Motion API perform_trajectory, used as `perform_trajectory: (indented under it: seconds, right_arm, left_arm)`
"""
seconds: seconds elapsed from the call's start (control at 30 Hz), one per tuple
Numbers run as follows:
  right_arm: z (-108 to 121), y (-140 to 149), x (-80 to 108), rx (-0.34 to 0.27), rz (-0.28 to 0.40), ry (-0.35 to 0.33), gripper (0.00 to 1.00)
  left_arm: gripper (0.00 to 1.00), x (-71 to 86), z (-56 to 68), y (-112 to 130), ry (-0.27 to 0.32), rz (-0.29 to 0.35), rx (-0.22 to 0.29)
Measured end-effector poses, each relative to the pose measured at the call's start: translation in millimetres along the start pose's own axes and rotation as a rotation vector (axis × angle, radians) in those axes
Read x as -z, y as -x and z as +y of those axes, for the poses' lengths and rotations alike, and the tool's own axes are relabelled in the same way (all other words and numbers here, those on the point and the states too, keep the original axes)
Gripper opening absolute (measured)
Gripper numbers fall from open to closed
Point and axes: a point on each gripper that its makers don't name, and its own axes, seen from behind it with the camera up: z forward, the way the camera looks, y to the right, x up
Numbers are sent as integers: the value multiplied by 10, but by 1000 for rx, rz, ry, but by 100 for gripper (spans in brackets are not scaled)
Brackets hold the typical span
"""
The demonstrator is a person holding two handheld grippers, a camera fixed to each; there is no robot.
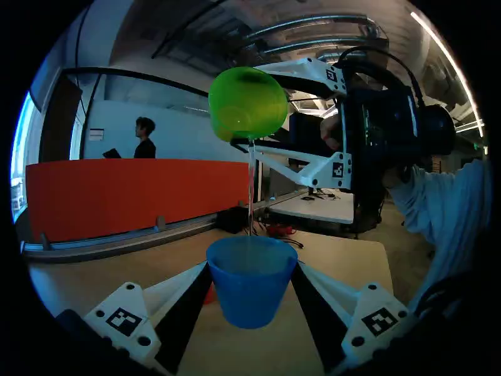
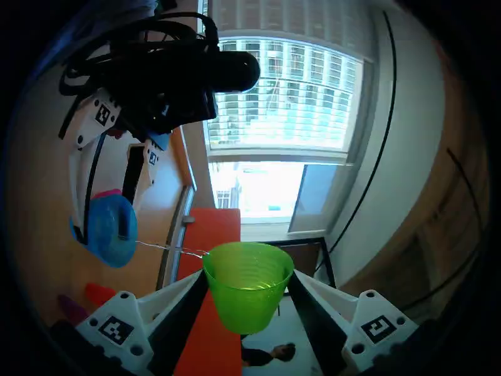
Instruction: Pour water
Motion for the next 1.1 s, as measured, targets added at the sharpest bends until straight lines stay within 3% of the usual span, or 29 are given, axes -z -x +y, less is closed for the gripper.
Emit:
perform_trajectory:
  seconds: [1.1]
  right_arm:
    - [50, -115, 18, 108, 10, 27, 90]
  left_arm:
    - [86, -29, 31, -49, 3, 2, -2]
